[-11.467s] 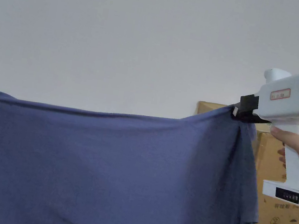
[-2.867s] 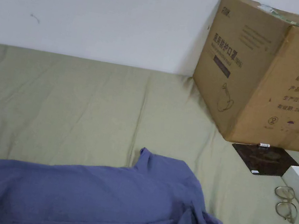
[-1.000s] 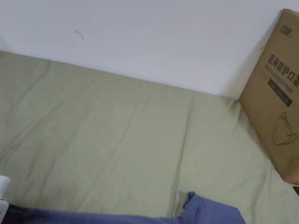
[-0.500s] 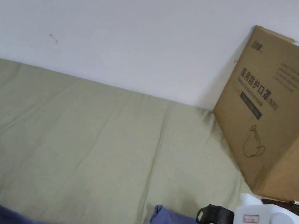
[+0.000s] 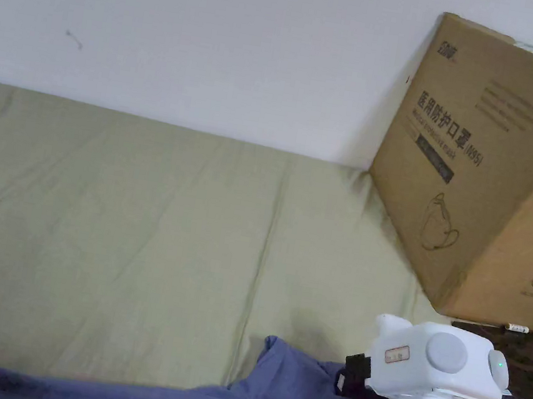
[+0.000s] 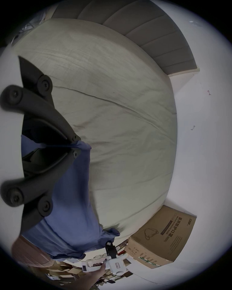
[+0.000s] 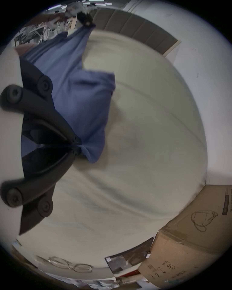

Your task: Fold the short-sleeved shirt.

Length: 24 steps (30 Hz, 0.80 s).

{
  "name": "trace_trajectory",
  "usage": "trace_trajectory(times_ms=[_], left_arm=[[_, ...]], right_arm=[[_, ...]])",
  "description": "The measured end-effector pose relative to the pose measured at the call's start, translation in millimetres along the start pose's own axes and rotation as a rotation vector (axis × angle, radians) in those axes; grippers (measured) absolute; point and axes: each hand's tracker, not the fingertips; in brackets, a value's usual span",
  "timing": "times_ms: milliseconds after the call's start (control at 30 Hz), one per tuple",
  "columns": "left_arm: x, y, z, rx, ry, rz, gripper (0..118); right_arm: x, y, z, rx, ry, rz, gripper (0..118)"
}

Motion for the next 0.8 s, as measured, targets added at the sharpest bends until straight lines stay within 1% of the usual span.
trace_trajectory(times_ms=[33, 67, 133, 233, 300, 400, 467, 533, 567, 667, 733, 800], left_arm=[[-1.8, -0.5, 0.4, 0.019, 0.006, 0.02, 2], [-2.6, 0.3, 1.5, 0.043, 0.017, 0.033, 2], [-3.1, 3.0, 3.9, 0.089, 0.064, 0.035, 2], [2.5, 4.4, 11.2, 0.147, 0.09, 0.018, 2], [2.3, 4.7, 17.4, 0.2, 0.085, 0.019, 2], [0.2, 8.3, 29.7, 0.231, 0.042, 0.026, 2], [-2.3, 8.6, 36.2, 0.202, 0.008, -0.007, 2], [-7.8, 2.4, 43.3, 0.137, -0.036, -0.053, 2], [-11.5, -3.7, 49.1, 0.108, -0.053, -0.077, 2], [-22.8, -30.7, 70.5, 0.034, -0.093, -0.137, 2], [-30.1, -53.6, 83.0, -0.041, -0.142, -0.15, 2], [-33.3, -76.9, 88.1, -0.119, -0.159, -0.174, 2]], right_arm=[[1.1, -2.8, 12.7, 0.061, 0.006, -0.042, 1], [1.4, -2.7, 24.3, 0.122, 0.004, -0.067, 1], [2.3, -0.1, 45.9, 0.226, -0.015, -0.082, 1], [6.2, 0.6, 73.4, 0.342, -0.016, -0.104, 1], [5.9, -1.2, 86.7, 0.378, -0.015, -0.131, 1], [5.6, -13.1, 105.8, 0.401, -0.022, -0.128, 1], [6.5, -24.1, 115.7, 0.385, -0.01, -0.122, 1], [8.2, -48.0, 129.4, 0.353, -0.019, -0.102, 1], [5.8, -61.2, 137.0, 0.322, -0.022, -0.091, 1], [13.8, -113.0, 161.9, 0.215, -0.009, -0.088, 1], [20.9, -149.1, 171.9, 0.107, -0.011, -0.11, 1], [27.1, -183.4, 172.6, 0.005, -0.007, -0.137, 1]])
